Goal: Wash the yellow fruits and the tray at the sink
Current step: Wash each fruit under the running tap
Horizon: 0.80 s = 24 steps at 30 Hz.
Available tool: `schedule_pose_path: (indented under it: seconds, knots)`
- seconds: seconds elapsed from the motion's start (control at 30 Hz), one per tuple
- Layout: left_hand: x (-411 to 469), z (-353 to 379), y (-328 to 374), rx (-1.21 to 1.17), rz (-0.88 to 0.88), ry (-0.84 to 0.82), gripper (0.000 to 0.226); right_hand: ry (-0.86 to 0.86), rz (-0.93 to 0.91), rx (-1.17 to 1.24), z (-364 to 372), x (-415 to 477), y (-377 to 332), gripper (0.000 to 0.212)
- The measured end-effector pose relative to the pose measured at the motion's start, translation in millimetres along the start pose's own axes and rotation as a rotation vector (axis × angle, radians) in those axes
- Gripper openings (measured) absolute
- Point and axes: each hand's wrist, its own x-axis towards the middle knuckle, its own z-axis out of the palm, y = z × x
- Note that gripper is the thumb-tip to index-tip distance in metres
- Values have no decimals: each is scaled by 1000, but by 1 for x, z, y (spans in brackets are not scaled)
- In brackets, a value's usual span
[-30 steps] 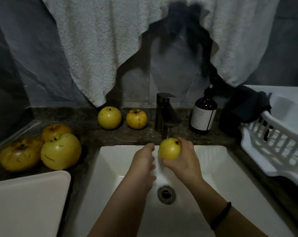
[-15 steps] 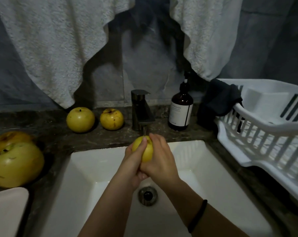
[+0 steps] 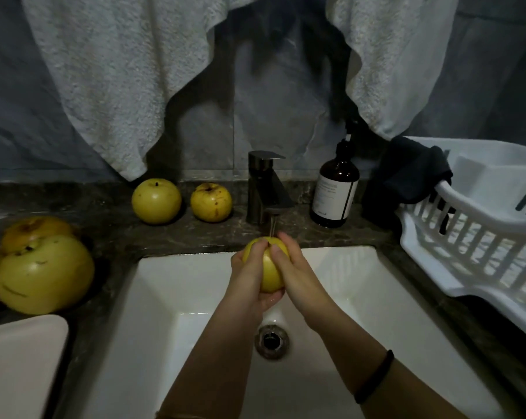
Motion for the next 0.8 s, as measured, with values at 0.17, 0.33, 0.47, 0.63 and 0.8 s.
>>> schedule_pose_path:
  seconds: [0.17, 0.33, 0.47, 0.63, 0.8]
  knots:
    - [-2, 0, 3, -49, -4, 12, 50, 4, -68, -19, -1, -1, 1, 44]
    - [-5, 5, 2, 126, 115, -5, 42, 94, 0, 79, 0, 4, 2, 35]
    - [-4, 5, -2, 363, 268, -45, 45, 145, 201, 347, 0, 8, 3, 31]
    - [-6, 4, -1, 352, 272, -72, 42, 107, 225, 360, -2, 8, 1, 39]
    - [-5, 4, 3, 267, 135, -3, 45, 40, 59, 224, -4, 3, -3, 27]
